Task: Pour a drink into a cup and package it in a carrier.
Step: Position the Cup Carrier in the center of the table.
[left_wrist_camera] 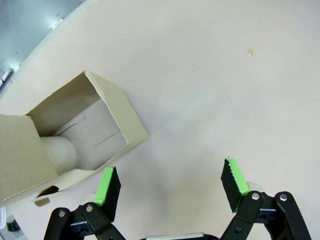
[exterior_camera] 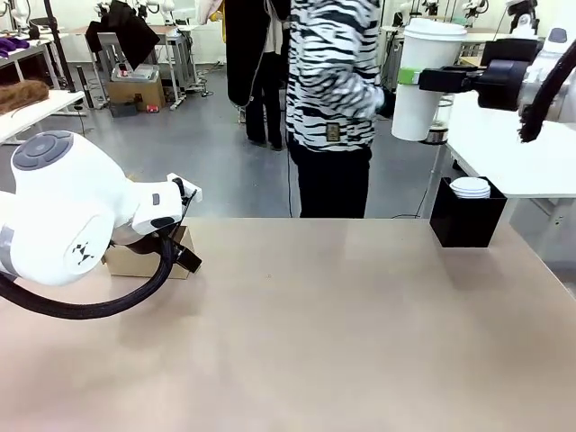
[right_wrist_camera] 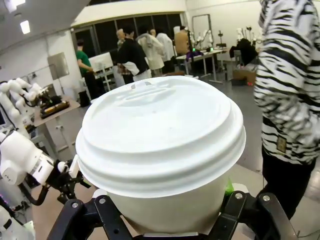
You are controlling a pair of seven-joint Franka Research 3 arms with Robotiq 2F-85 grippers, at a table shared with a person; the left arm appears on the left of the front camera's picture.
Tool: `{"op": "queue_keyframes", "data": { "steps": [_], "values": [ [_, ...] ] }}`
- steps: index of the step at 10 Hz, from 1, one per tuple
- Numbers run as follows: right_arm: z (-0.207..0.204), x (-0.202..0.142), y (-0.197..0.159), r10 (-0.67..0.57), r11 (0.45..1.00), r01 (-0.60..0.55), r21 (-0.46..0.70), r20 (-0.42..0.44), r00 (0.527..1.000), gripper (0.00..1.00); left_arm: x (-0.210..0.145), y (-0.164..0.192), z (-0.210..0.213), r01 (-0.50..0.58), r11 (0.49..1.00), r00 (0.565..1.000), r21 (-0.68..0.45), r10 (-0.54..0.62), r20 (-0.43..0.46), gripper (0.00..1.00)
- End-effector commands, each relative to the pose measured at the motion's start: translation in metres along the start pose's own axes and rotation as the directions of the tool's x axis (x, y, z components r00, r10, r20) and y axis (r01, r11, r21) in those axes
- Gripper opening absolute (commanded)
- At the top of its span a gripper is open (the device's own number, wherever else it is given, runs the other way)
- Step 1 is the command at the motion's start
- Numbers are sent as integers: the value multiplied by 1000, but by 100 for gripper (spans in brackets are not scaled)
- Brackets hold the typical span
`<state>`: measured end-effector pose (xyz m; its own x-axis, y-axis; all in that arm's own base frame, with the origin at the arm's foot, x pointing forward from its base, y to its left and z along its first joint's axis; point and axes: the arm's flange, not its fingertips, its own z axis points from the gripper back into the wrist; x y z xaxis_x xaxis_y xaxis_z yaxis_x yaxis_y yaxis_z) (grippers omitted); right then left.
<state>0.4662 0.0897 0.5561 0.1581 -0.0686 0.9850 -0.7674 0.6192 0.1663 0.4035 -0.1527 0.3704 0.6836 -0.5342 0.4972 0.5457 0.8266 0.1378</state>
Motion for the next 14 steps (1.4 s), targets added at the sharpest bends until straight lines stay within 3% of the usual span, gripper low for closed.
{"op": "queue_keyframes", "data": {
  "steps": [1, 6, 10, 14],
  "values": [
    [-1, 4, 1, 1, 1000, -1, 9, 11, 1000, 80, -1, 1, 0, -2, 1000, 1000, -2, 2, 1, 100],
    [-1, 4, 1, 1, 1000, -1, 9, 11, 1000, 80, 0, 0, 0, 0, 1000, 1000, 0, 0, 0, 100],
    [-1, 4, 1, 1, 1000, -1, 9, 11, 1000, 80, 43, 19, 88, -128, 984, 990, -120, 119, -75, 100],
    [-1, 4, 1, 1, 1000, -1, 9, 11, 1000, 80, 91, 65, 166, -247, 969, 962, -15, 243, -124, 100]
  ]
}}
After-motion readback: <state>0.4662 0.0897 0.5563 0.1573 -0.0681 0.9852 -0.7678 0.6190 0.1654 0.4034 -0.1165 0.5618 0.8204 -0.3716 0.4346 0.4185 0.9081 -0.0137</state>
